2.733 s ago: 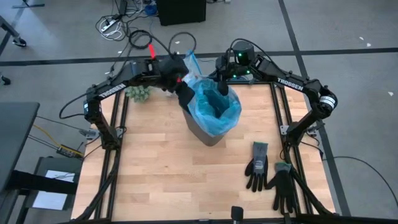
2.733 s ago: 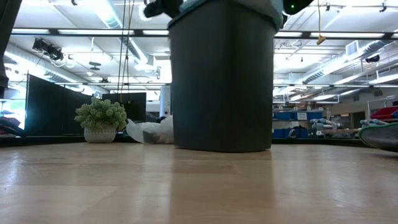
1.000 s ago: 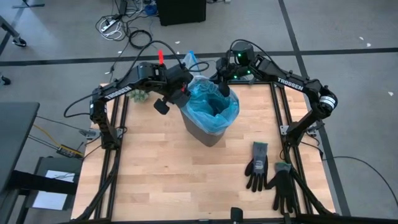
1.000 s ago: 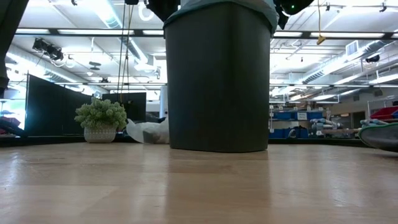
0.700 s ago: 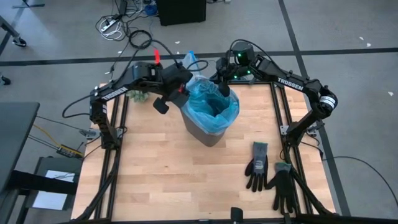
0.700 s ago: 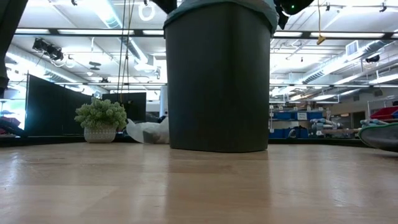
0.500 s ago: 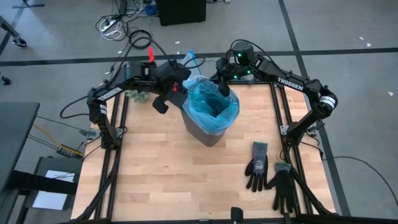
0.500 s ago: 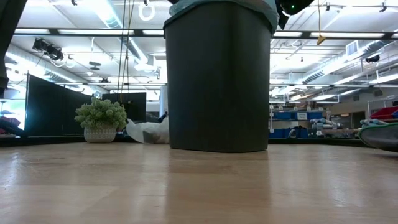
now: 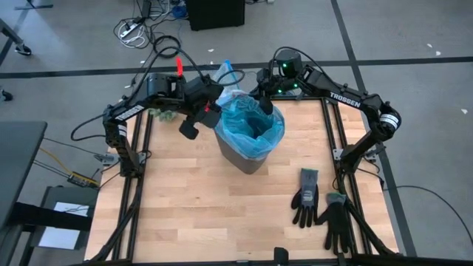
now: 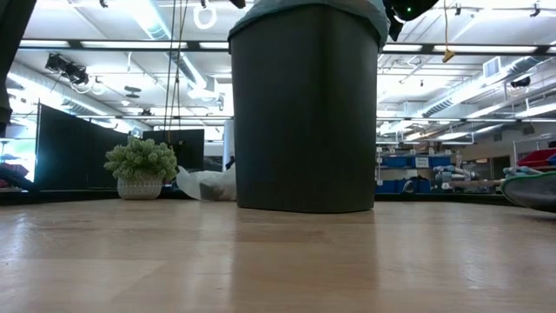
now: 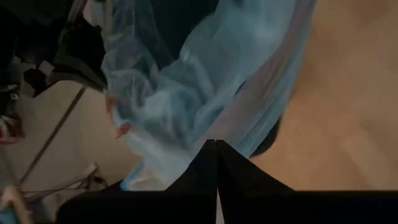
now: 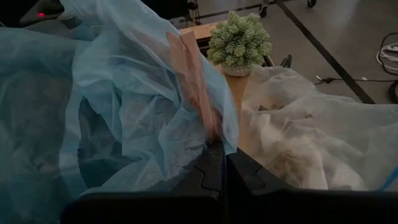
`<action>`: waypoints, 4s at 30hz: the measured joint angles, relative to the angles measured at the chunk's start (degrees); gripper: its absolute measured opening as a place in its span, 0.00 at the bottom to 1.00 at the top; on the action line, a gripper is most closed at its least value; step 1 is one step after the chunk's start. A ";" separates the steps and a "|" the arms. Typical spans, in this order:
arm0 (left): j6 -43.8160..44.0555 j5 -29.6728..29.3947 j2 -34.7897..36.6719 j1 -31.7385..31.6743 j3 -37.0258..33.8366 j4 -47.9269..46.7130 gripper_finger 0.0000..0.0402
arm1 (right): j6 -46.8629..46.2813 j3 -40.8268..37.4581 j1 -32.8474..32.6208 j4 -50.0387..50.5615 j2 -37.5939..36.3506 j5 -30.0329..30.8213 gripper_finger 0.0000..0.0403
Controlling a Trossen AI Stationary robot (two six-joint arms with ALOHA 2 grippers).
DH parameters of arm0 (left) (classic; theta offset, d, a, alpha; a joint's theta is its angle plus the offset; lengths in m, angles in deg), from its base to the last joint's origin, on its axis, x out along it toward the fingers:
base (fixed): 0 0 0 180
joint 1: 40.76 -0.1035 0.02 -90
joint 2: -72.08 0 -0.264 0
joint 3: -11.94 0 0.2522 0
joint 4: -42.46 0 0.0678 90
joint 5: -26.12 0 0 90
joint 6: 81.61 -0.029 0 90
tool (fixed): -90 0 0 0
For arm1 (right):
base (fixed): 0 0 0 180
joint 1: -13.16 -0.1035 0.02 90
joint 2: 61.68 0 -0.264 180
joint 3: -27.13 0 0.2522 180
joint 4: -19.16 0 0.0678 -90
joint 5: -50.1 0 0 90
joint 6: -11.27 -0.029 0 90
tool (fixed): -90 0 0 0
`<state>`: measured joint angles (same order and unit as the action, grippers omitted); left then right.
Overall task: Place trash/remove bag and relplace
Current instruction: Insert the new blue trash bag into the trash bin
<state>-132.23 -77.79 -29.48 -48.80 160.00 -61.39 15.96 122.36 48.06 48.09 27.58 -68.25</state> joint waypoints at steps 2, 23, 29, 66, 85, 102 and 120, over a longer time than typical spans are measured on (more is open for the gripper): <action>2.99 0.10 0.00 1.02 0.00 0.06 0.01 | 0.00 0.00 0.00 0.02 0.00 -0.09 0.00; 16.59 4.84 -0.42 0.65 -0.07 5.99 0.05 | -0.35 0.00 0.00 0.29 0.00 -0.54 0.00; 26.10 15.29 -0.44 -0.99 -1.30 1.38 0.21 | -0.33 0.02 -0.02 0.93 0.00 -1.46 0.00; 19.61 6.10 -5.11 -2.62 -1.55 0.05 0.42 | -0.76 0.02 -0.39 3.44 0.00 -6.45 0.00; 38.89 2.89 -1.71 1.53 -1.40 0.09 0.10 | -0.44 0.02 -0.09 8.92 -3.81 -7.51 0.00; 64.80 2.55 1.64 6.29 -5.63 0.10 0.10 | -0.11 0.04 -0.64 14.76 -4.68 -4.02 0.00; 79.33 -4.36 3.34 8.49 -14.10 0.08 0.10 | -1.22 0.04 -5.25 19.02 -4.66 5.21 0.00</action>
<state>-52.90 -82.15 -26.13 -40.32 145.90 -61.32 14.74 122.41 42.80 67.11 22.92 -63.05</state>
